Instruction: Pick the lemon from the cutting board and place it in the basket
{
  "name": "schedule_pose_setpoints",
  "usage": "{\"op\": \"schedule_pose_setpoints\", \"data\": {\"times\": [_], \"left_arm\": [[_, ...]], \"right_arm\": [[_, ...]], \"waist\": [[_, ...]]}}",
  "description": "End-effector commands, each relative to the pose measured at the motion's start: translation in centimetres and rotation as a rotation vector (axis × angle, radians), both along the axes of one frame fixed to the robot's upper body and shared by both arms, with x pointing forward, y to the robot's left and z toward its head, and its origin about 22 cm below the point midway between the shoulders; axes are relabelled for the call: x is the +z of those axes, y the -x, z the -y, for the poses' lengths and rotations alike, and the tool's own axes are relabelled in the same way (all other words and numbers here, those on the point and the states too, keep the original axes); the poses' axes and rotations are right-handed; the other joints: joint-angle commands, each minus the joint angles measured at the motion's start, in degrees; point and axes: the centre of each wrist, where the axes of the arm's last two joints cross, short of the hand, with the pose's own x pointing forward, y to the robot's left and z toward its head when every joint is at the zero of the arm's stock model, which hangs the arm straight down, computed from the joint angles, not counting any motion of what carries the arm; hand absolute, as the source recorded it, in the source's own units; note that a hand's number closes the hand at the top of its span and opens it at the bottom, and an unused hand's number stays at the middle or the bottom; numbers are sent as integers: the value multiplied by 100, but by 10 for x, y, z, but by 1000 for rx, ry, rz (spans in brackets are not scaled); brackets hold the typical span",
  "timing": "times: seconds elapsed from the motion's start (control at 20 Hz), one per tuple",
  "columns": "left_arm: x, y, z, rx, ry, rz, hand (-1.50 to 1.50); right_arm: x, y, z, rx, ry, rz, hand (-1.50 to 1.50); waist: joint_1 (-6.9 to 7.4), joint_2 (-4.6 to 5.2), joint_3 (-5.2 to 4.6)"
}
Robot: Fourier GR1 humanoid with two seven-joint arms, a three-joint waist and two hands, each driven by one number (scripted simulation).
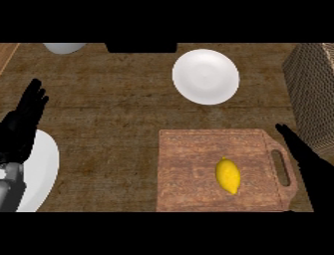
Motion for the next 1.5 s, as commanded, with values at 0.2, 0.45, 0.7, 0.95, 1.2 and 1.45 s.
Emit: {"op": "schedule_pose_setpoints", "data": {"times": [0.2,0.45,0.7,0.95,1.2,1.45], "left_arm": [[-8,-9,14,10,1,7,0],[-14,-2,0,-10,5,-5,0],[-2,-16,12,15,1,-3,0],[-16,-9,12,-15,2,-16,0],[-7,5,19,2,12,-5,0],[-19,-12,-2,11,-2,-9,0]], "right_arm": [[-56,-10,0,-30,-33,-36,-150],[-71,0,-19,-15,-12,62,-150],[-90,14,-22,-12,24,59,-150],[-96,4,-32,-2,-2,62,-150],[-98,-9,-40,-14,-18,74,-150],[-118,2,-30,-20,-9,58,-150]], "waist": [[-3,10,5],[7,4,3],[-10,4,3],[6,6,3],[27,5,3],[0,8,3]]}}
